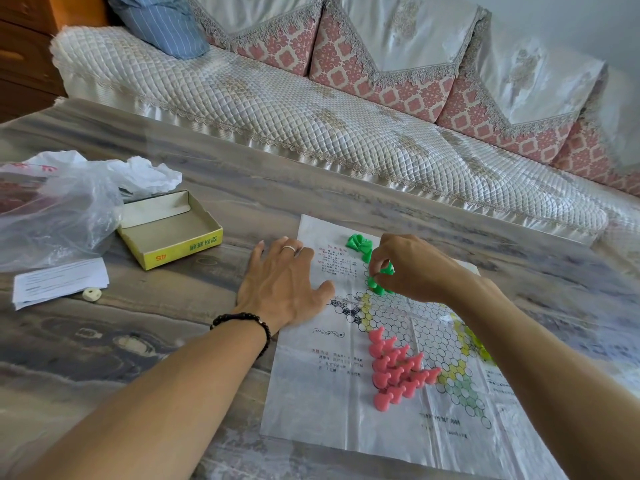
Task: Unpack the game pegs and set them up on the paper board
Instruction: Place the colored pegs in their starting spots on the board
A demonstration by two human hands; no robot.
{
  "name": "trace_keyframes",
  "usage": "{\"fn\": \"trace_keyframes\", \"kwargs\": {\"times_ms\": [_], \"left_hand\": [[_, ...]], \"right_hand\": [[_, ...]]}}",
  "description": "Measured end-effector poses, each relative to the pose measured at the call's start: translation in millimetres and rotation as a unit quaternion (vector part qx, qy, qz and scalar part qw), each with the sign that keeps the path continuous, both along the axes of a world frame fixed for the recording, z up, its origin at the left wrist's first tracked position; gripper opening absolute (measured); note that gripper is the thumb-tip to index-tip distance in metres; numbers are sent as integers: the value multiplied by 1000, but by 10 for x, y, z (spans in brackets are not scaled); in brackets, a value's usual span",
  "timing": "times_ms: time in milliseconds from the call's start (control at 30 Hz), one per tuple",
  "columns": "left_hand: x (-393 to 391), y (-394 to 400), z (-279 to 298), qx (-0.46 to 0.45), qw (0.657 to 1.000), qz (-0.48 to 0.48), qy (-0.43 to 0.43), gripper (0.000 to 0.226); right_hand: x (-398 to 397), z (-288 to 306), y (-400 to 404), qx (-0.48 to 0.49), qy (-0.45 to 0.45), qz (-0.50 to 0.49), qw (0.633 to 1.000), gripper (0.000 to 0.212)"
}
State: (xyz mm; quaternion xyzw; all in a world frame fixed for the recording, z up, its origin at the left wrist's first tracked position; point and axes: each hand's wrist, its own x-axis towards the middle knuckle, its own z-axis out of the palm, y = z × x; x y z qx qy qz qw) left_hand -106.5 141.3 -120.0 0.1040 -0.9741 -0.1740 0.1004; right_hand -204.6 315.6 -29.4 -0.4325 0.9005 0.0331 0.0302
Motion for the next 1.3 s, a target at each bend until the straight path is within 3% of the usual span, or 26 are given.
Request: {"fn": "trace_keyframes", "kwargs": {"times_ms": [367, 667, 933, 1100, 1300], "left_hand": [[-3, -1, -4, -8, 1000, 1, 3, 65], [26, 10, 15, 1, 1000, -2, 5, 72], [18, 7, 21, 5, 1000, -3, 9, 69], [18, 4, 17, 6, 1000, -4, 10, 69], [21, 5, 18, 8, 1000, -4, 14, 68]], "right_hand": [[25, -89, -23, 25, -19, 2, 1000, 13], [-355, -17, -39, -116, -13, -56, 992, 20], [-718, -209, -122, -118, -20, -119, 986, 30], [-767, -198, -236, -122, -43, -93, 987, 15], [-839, -242, -313, -96, -66, -121, 986, 15]]}}
